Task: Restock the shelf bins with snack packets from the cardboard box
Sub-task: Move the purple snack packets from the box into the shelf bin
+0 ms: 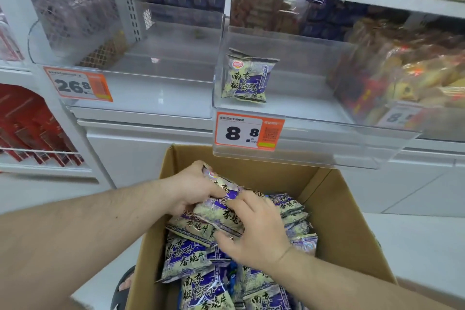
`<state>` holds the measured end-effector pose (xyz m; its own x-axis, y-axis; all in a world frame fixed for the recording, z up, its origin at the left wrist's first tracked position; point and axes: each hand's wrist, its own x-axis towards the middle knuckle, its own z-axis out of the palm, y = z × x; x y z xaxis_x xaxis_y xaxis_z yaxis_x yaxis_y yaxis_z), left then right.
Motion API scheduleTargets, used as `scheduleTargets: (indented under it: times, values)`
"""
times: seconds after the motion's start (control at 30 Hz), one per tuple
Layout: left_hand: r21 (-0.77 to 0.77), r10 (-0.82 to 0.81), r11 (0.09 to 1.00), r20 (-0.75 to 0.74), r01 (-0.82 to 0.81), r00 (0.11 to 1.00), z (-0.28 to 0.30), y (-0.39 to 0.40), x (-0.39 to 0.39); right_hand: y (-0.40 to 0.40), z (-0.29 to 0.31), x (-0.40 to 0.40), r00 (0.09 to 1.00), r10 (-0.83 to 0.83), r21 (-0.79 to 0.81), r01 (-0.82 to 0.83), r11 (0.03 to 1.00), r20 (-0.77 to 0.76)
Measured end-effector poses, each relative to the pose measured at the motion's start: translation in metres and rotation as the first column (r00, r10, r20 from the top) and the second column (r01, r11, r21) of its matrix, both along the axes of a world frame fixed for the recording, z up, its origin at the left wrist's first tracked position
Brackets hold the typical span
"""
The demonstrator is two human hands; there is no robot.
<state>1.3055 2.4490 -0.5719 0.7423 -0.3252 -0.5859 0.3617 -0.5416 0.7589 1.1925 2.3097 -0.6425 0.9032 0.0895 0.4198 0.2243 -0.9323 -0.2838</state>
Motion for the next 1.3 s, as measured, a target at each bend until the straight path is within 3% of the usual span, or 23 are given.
scheduleTargets:
  times: [0.07,0.13,0.2,0.3,0.43,0.53,0.6,0.73,1.0,1.2,1.3]
  values:
    - [0.059,-0.1,0.994,0.069,0.096,0.993,0.003,0.011,0.004,-0.009,0.0,0.0,0.983,-0.055,0.241,0.097,0.966,-0.176]
    - [0.024,-0.154,0.988,0.061,0.153,0.986,0.001,0.022,0.007,-0.03,-0.004,0.015,0.887,-0.276,0.37,0.414,0.832,-0.37]
    - [-0.034,-0.181,0.983,0.024,0.181,0.983,-0.006,0.029,0.009,-0.052,-0.016,0.036,0.736,-0.441,0.301,0.635,0.711,-0.513]
    - [-0.062,-0.194,0.979,0.011,0.194,0.981,-0.016,0.037,0.014,-0.068,-0.036,0.066,0.604,-0.48,0.223,0.739,0.635,-0.636]
    - [0.077,-0.221,0.974,0.101,0.213,0.97,-0.014,0.036,0.012,-0.065,-0.056,0.092,0.468,-0.51,0.063,0.778,0.625,-0.722]
    - [0.189,-0.226,0.963,0.179,0.192,0.957,-0.008,0.034,0.01,-0.056,-0.06,0.103,0.302,-0.44,-0.005,0.82,0.572,-0.845]
    - [0.195,-0.21,0.966,0.193,0.173,0.958,-0.009,0.034,0.012,-0.048,-0.06,0.105,0.263,-0.398,-0.042,0.788,0.615,-0.879]
    - [0.228,-0.201,0.961,0.194,0.155,0.96,-0.005,0.033,0.018,-0.039,-0.051,0.097,0.305,-0.276,0.06,0.762,0.645,-0.911]
    - [0.193,-0.224,0.961,0.134,0.196,0.965,-0.001,0.034,0.014,-0.038,-0.032,0.042,0.446,-0.034,0.399,0.83,0.39,-0.894]
    - [0.099,-0.164,0.983,0.126,0.152,0.978,-0.005,0.034,0.005,-0.05,0.017,-0.005,0.483,0.112,0.491,0.803,0.337,-0.868]
    - [0.055,-0.142,0.989,0.095,0.138,0.985,0.001,0.036,0.002,-0.053,0.038,-0.024,0.529,0.228,0.574,0.782,0.243,-0.818]
